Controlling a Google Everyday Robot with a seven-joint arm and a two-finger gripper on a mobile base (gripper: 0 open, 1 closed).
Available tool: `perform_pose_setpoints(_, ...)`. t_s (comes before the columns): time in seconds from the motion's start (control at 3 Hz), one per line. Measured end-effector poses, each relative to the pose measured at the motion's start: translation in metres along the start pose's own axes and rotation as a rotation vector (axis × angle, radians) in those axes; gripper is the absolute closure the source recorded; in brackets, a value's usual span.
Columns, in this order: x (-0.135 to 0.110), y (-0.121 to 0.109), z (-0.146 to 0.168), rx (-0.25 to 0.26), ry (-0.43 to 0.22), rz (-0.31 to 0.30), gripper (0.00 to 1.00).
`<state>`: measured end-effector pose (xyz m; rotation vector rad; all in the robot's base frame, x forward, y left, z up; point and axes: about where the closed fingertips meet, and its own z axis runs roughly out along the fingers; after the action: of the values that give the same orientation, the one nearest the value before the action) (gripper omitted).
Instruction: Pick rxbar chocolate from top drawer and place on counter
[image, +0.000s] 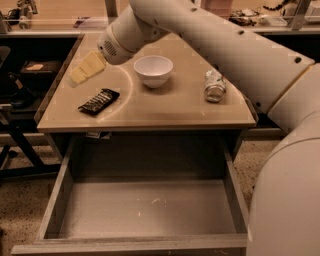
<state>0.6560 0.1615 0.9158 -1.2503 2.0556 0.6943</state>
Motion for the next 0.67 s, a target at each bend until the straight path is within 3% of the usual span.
perform_pose_setpoints(0.67,-0.095,-0.025,-0.086,0.3,0.15,-0.092,0.0)
